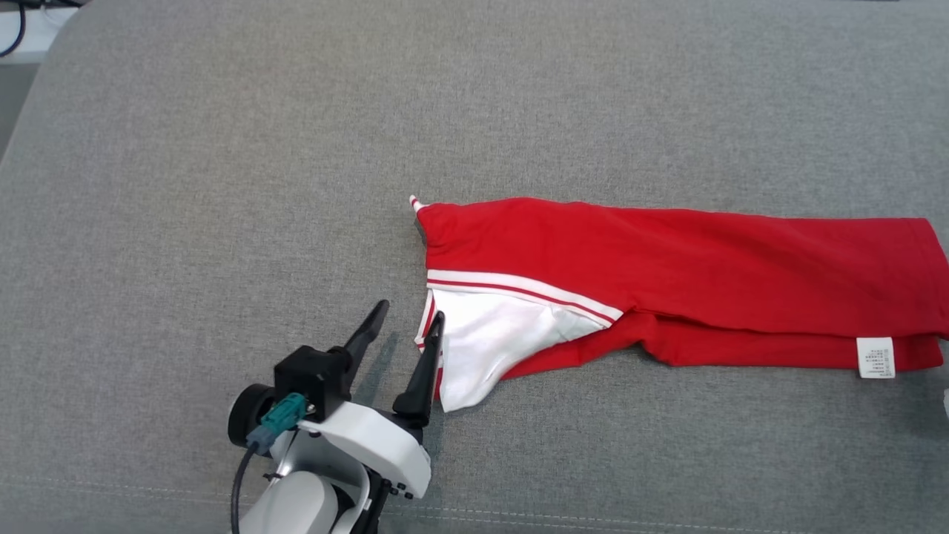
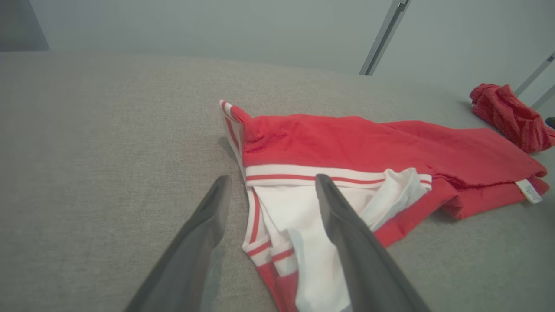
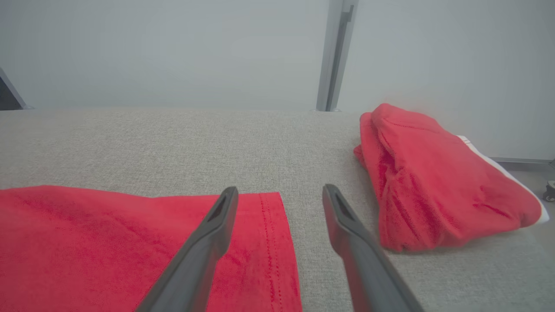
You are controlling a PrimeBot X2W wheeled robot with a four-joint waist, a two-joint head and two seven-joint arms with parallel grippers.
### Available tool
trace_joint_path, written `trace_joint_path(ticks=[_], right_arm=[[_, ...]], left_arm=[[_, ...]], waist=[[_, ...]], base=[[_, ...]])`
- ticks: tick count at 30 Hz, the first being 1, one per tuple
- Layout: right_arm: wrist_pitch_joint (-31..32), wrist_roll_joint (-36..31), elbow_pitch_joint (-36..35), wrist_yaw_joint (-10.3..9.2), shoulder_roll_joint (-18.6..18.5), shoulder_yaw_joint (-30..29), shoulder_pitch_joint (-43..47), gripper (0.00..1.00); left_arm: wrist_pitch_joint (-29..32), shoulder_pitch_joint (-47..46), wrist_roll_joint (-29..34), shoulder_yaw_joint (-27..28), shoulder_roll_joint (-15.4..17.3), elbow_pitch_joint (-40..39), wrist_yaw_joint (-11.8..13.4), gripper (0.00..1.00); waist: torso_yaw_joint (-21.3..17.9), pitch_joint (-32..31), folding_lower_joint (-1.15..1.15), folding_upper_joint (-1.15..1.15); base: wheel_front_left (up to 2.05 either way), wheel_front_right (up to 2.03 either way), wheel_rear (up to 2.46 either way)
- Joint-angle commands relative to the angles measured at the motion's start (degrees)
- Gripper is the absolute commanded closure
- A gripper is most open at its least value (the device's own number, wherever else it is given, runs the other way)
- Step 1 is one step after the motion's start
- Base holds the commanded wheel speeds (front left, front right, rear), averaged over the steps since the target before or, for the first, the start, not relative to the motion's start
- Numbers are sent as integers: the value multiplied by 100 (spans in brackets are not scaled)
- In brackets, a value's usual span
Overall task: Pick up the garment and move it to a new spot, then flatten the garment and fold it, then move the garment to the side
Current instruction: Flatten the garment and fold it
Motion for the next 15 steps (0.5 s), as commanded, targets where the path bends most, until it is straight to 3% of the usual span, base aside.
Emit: trace_joint_path(ticks=[1, 15], right_arm=[[-68, -73, -221, -17, -121, 17, 163, 0], [-68, -574, -1553, -17, 635, 184, 580, 0]], left_arm=[[-73, -11, -71, 249, 100, -170, 52, 0], [-732, 216, -291, 967, 0, -241, 242, 0]], waist=[[-17, -78, 0, 0], [-194, -865, 0, 0]], base=[[0, 0, 0], [0, 0, 0]])
